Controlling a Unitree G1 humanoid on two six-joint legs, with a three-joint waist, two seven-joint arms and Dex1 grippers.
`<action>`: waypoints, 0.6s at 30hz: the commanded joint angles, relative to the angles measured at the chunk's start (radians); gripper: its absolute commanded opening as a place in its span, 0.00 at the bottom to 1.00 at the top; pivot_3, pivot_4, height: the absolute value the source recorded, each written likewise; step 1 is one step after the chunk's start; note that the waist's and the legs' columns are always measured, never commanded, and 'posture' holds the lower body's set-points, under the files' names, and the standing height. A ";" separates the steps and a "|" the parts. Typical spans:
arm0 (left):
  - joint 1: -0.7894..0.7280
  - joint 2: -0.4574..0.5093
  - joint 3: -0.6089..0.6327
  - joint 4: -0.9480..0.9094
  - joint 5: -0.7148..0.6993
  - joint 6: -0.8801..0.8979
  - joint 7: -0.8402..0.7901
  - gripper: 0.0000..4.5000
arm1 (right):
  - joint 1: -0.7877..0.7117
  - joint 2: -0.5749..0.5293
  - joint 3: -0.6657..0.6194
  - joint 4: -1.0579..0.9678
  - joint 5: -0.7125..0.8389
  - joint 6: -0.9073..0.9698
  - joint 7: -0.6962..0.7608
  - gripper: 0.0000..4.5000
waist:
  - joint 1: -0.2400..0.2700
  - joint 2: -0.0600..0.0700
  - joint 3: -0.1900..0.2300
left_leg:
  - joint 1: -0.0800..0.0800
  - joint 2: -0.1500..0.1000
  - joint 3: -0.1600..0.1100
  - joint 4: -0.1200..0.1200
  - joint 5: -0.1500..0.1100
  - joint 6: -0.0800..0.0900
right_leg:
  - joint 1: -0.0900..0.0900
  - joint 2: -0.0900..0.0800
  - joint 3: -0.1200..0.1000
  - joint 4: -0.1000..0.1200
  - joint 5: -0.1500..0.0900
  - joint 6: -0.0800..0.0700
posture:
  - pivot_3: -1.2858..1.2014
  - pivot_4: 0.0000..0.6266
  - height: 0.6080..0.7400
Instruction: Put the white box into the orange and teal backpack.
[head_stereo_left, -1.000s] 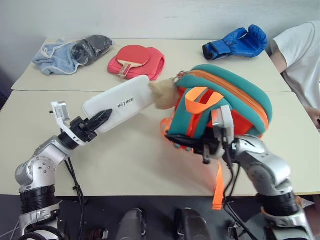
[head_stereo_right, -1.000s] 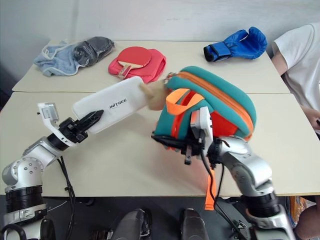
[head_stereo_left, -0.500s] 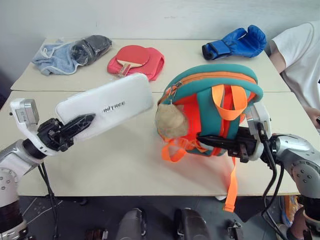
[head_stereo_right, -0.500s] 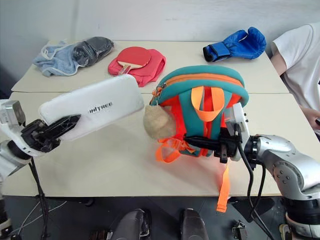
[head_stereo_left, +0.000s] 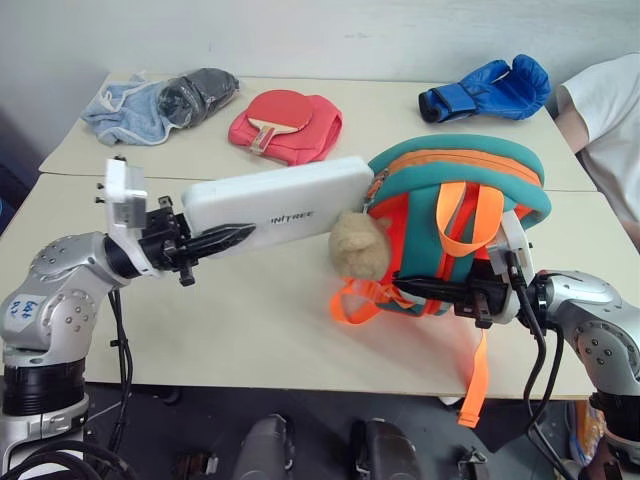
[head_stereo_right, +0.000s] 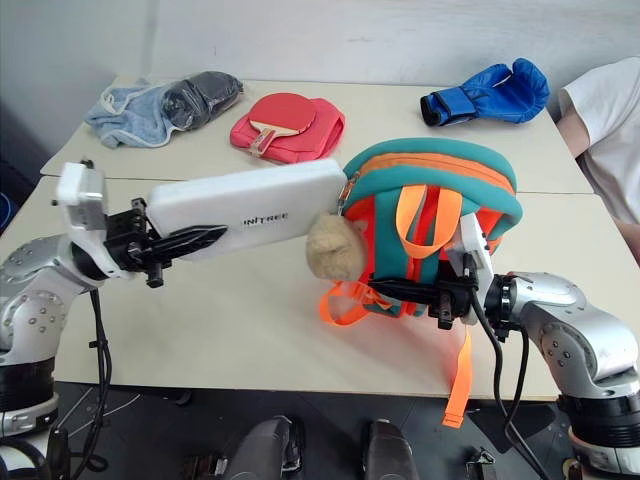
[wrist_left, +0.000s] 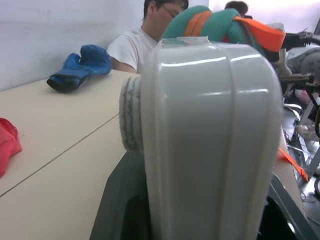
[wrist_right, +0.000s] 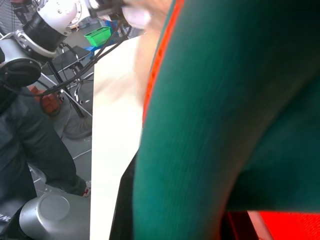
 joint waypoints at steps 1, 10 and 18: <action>-0.056 0.030 -0.110 0.021 0.108 -0.012 -0.035 0.28 | 0.011 -0.010 -0.026 -0.047 0.025 -0.001 0.014 0.00 | 0.006 0.000 0.000 | 0.000 0.000 0.000 0.000 0.000 0.000 | 0.000 0.000 0.000 0.000 0.000 0.000 | 0.52 0.24 1.00; -0.252 -0.044 -0.113 0.169 0.136 0.032 0.023 0.28 | 0.020 -0.049 -0.040 -0.051 0.072 0.054 0.046 0.00 | 0.007 0.000 0.000 | -0.001 -0.002 -0.001 0.000 0.001 0.003 | 0.001 -0.001 -0.001 0.000 0.001 0.003 | 0.52 0.24 1.00; -0.267 -0.012 -0.108 0.229 0.151 0.001 -0.076 0.28 | 0.020 -0.049 -0.037 -0.054 0.073 0.061 0.043 0.00 | 0.005 0.000 0.000 | -0.001 -0.002 0.000 0.001 0.001 0.003 | 0.001 0.001 -0.002 0.000 0.001 0.003 | 0.52 0.24 1.00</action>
